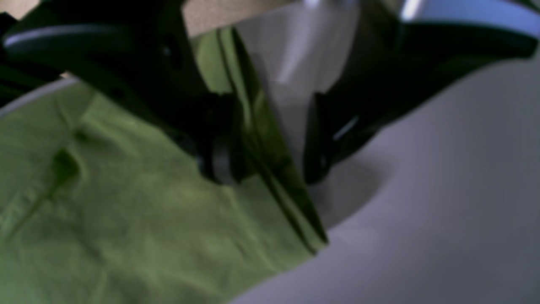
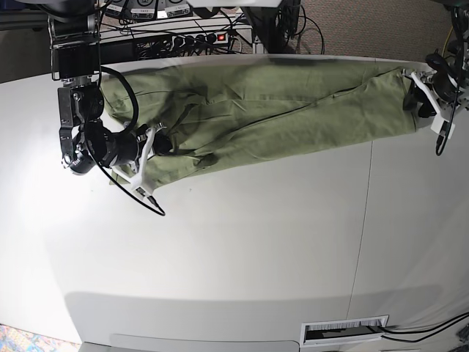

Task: Fold the T-shirt properly

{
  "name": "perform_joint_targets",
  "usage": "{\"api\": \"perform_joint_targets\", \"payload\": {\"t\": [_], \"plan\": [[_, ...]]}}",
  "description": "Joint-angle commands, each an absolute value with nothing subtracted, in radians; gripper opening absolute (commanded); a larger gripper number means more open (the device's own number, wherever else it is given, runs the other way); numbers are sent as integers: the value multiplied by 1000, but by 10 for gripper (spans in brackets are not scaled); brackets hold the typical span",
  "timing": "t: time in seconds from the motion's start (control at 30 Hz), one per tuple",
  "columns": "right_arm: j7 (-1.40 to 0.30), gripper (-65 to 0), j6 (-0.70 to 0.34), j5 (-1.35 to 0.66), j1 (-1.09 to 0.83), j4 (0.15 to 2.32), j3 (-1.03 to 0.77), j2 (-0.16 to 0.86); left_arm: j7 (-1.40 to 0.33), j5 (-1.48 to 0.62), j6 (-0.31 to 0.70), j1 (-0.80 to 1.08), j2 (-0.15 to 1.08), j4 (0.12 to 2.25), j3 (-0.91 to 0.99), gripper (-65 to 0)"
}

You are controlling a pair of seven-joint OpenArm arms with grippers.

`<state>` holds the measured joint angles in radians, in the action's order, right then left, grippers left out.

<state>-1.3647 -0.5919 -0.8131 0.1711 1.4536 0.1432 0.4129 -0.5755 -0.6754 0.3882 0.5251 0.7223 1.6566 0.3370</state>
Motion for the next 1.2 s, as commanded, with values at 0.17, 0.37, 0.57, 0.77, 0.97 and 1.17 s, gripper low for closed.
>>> {"api": "perform_joint_targets", "payload": {"t": [0.17,0.37,0.57,0.77,0.97,1.17], "plan": [[-1366,-650,-591,-811,185,1467,137,427,-574,-683,374,521,743,1668,352,-383],[-1366,-650,-591,-811,185,1467,137,427,-588,-759,417,521,742,1637,352,-383],[-1365,-650,-591,-811,186,1467,137,426,-586,-816,446,517,740,1636,352,-411],[-1365,-650,-591,-811,186,1467,137,427,-583,-816,446,515,712,1636,351,-451],[-1365,-650,-591,-811,186,1467,137,427,-556,-804,446,515,699,1636,351,-513],[-1361,-650,-591,-811,186,1467,137,426,-550,-805,472,508,693,1636,352,-650]]}}
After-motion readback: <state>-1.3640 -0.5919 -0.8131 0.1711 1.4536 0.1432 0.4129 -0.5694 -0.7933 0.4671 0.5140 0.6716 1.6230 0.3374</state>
